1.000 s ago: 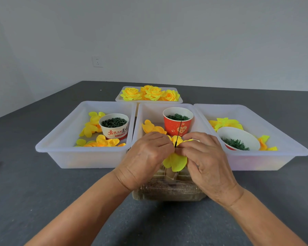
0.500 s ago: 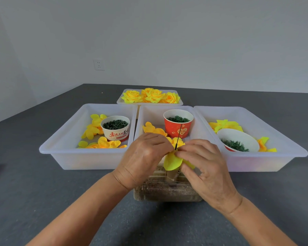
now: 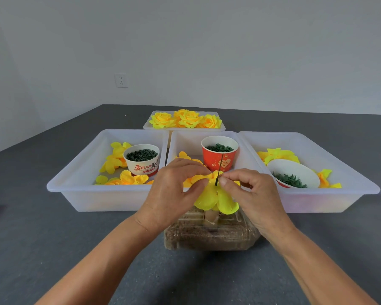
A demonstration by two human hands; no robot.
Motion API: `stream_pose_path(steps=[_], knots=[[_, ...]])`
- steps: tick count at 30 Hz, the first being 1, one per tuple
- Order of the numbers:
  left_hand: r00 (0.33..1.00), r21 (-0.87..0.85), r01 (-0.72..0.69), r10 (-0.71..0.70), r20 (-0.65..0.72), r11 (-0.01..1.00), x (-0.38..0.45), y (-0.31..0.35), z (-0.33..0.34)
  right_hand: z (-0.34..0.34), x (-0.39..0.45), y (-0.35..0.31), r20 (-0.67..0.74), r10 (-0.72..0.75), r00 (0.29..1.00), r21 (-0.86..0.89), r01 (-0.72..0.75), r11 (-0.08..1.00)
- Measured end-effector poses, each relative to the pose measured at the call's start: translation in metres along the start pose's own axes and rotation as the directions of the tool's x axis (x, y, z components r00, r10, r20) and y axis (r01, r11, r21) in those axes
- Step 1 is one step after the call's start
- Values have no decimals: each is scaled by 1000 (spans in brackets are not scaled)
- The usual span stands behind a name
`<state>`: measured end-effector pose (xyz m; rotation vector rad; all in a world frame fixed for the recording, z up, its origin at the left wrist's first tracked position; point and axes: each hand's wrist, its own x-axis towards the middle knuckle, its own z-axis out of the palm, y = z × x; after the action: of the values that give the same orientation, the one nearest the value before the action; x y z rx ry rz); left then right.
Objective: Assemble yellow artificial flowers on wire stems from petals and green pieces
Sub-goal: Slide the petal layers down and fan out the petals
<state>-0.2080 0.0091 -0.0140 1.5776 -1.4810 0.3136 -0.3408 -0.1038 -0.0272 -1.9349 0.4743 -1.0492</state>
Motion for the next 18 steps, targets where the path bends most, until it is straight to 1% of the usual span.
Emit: stream_pose_path(steps=[1,4,7,10,12,15,18], knots=[[1000,-30,30,-29,10,999,2,3,1,1,1,0,21,5,1000,12,-6,1000],[991,-42,119,-116,73,992,6,6,5,2,4,0,66,13,998,32,-16,999],[961,-96,255,-241,133,962,8,5,6,0,6,2,88,18,996,-6,-18,1000],[924,-135,362,-335,186,922,11,3,5,-3,10,1,121,-11,993,-52,18,998],[907,-143,396,-361,219,907,14,3,4,-5,12,0,134,-41,990,-89,53,995],[891,-146,420,-377,253,896,16,3,2,-5,12,-2,141,-47,989,-149,69,986],[895,-133,415,-376,241,900,17,7,-1,-6,13,-4,134,-43,990,-135,61,989]])
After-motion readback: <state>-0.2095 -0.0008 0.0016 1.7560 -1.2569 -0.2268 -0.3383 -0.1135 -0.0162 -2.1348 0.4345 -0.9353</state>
